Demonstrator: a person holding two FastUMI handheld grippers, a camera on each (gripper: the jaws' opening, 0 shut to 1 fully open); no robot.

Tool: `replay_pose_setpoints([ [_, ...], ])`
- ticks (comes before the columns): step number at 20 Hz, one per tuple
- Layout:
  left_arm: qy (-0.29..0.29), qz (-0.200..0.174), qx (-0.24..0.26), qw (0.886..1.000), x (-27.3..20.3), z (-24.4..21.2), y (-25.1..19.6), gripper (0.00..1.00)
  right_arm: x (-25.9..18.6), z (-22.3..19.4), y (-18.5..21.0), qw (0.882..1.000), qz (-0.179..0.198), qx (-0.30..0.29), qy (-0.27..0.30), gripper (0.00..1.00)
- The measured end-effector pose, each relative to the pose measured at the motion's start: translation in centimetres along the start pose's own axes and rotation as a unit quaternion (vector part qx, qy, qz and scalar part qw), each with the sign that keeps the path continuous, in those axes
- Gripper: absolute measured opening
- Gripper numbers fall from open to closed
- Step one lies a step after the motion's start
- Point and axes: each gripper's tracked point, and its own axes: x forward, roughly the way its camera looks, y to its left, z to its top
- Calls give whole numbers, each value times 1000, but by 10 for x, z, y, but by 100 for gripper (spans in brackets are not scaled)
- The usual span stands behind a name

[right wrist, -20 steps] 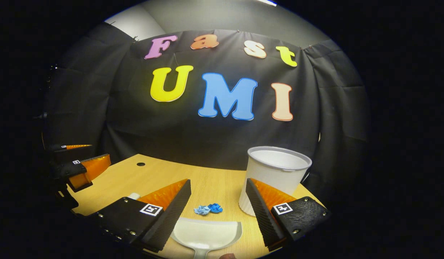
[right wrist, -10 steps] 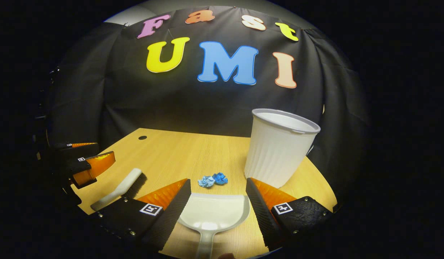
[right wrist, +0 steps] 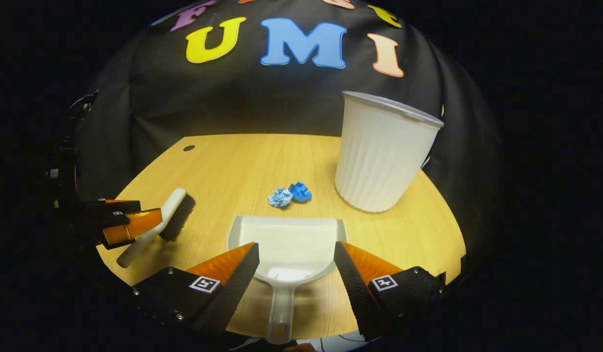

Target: Pick up the small broom and dustpan from the desktop, sweep the trash into the dustpan with the broom, and then empty the trash into the garbage bin.

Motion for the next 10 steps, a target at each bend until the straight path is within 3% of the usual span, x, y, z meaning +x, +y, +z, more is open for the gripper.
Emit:
replay_pose_setpoints([
  [10,110,4,11,994,16,-46,1,96,9,-54,1,992,5,-14,123,96],
])
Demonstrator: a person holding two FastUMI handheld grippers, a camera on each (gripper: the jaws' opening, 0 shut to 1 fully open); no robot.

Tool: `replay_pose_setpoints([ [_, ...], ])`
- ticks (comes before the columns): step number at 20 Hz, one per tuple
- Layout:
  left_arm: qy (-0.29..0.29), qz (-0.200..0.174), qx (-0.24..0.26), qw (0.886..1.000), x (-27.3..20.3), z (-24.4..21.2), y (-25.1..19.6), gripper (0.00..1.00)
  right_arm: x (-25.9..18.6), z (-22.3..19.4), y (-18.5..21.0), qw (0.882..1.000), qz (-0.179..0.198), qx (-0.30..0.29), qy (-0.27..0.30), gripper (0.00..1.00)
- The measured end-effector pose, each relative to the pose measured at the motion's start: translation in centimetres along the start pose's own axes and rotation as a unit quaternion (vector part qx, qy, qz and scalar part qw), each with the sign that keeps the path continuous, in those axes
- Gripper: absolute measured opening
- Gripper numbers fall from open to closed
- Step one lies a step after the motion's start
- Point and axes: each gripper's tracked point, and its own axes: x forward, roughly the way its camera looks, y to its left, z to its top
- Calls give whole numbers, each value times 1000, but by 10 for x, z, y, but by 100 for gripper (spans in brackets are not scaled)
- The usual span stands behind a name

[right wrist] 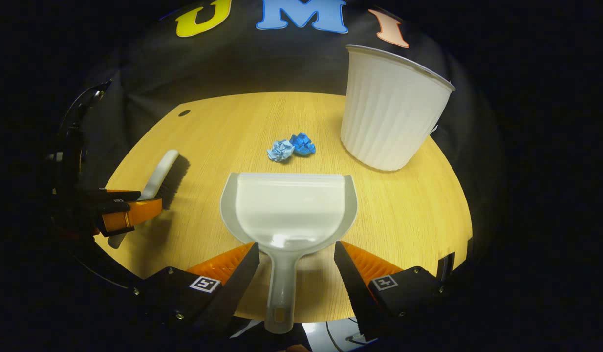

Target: Pick up the small broom and dustpan from the desktop, sweep the trash into the dustpan with the broom, and then empty the trash into the garbage bin.

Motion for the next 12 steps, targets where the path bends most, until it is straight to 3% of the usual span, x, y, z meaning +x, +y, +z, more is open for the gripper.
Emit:
replay_pose_setpoints([
  [12,48,6,-1,999,25,-11,2,95,36,-26,2,996,4,-20,85,96],
])
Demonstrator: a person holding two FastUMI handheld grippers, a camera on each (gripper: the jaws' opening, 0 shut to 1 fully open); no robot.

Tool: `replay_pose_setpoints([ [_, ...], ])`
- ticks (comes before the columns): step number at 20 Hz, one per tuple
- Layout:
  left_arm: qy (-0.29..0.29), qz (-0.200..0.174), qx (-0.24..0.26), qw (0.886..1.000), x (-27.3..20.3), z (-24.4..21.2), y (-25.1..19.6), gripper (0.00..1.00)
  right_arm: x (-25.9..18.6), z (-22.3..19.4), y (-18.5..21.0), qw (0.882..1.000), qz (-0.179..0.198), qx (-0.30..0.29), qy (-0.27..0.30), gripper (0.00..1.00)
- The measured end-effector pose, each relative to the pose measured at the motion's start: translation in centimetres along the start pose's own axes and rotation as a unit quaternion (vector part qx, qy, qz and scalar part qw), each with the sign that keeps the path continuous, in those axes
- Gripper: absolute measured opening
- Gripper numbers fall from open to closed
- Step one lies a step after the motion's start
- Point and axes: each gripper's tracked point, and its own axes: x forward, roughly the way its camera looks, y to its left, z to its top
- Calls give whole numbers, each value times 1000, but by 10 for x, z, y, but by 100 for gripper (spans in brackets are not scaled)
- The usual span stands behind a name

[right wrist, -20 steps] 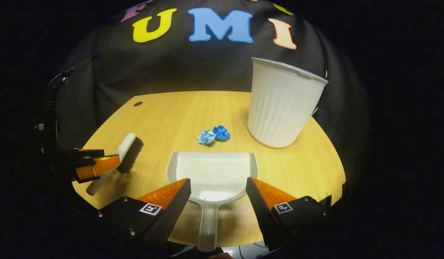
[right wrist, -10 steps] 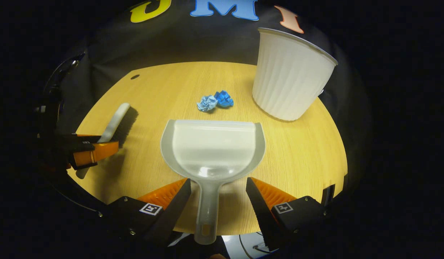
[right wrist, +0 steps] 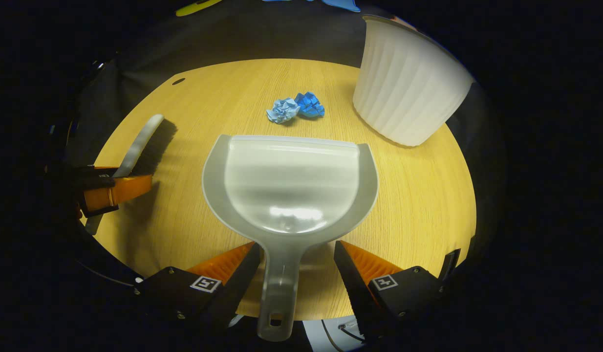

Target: Pick up the small broom and dustpan from the desktop, sweep the trash into the dustpan with the broom, and then empty the trash into the garbage bin.

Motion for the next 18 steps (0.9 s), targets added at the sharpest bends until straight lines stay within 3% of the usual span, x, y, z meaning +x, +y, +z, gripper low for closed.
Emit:
replay_pose_setpoints([
  [3,8,2,4,1000,5,-1,0,85,5,-1,3,1000,5,-7,8,78],
  [6,8,7,7,1000,10,1,1,75,7,-1,4,1000,6,-12,8,74],
  [7,8,9,8,1000,11,2,2,73,10,-2,5,1000,6,-19,9,54],
  [8,9,10,8,1000,12,2,3,68,9,0,6,1000,6,-21,7,54],
  [10,11,14,7,1000,14,2,7,57,10,0,4,1000,1,-24,3,40],
  [13,12,15,11,1000,16,4,8,50,11,-1,3,1000,3,-23,0,38],
  [14,10,16,16,1000,17,7,10,48,9,0,3,1000,6,-21,-2,31],
  [17,6,11,37,999,18,14,9,45,8,0,0,1000,10,-21,-10,35],
  [18,5,8,42,999,20,17,8,40,9,2,-1,1000,11,-16,-13,35],
])
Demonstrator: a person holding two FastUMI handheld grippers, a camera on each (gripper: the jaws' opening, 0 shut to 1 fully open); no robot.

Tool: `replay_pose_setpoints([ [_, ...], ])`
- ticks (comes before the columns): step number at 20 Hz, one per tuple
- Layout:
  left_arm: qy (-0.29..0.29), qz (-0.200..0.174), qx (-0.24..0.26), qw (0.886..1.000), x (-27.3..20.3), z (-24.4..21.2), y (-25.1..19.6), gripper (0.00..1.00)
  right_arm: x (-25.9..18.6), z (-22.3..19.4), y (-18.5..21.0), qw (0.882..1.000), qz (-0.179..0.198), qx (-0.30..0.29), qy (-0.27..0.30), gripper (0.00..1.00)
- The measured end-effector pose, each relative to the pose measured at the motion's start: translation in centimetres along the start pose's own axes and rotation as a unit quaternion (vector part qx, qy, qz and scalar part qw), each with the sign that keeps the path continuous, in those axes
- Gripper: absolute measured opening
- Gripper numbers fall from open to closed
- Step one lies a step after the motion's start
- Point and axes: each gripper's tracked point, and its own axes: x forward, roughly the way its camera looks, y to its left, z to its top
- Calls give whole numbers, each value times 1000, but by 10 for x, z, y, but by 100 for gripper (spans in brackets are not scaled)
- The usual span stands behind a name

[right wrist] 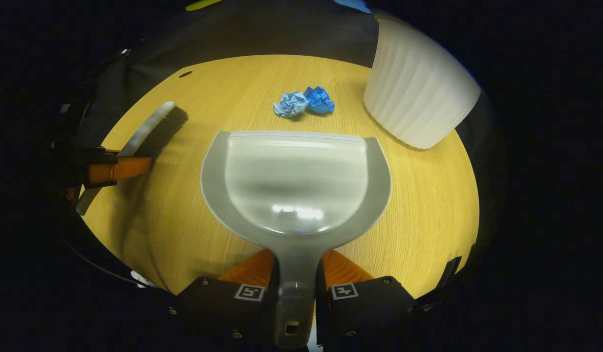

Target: Pick up the small broom and dustpan from the desktop, sweep the trash into the dustpan with the broom, and then empty the trash into the garbage bin.

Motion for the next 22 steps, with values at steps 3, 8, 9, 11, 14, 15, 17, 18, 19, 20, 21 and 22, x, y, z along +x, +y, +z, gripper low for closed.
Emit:
replay_pose_setpoints([
  [3,-2,-12,12,1000,4,12,-6,41,1,-3,-4,1000,7,-6,-3,31],
  [8,-2,-31,36,999,19,43,-22,39,1,-3,-21,999,16,-30,-6,31],
  [9,-2,-33,45,998,24,49,-26,39,1,-4,-26,999,17,-36,-4,31],
  [11,0,-41,62,997,32,60,-36,39,2,-1,-34,999,21,-48,-3,30],
  [14,7,-56,86,995,46,76,-50,42,5,5,-45,997,33,-67,-1,31],
  [15,8,-60,97,993,51,81,-56,41,6,6,-50,996,35,-76,0,31],
  [17,7,-75,116,990,59,97,-68,39,7,9,-57,995,42,-90,2,31],
  [18,5,-81,127,989,62,105,-74,42,8,12,-61,994,47,-96,2,31],
  [19,3,-87,140,986,68,113,-82,41,9,14,-63,993,53,-101,3,31],
  [20,0,-94,154,984,73,120,-89,41,9,17,-64,993,62,-100,2,31],
  [21,-2,-101,167,981,78,126,-98,41,10,19,-64,993,70,-96,1,31],
  [22,-3,-108,181,978,81,132,-106,42,11,22,-65,993,75,-94,0,31],
])
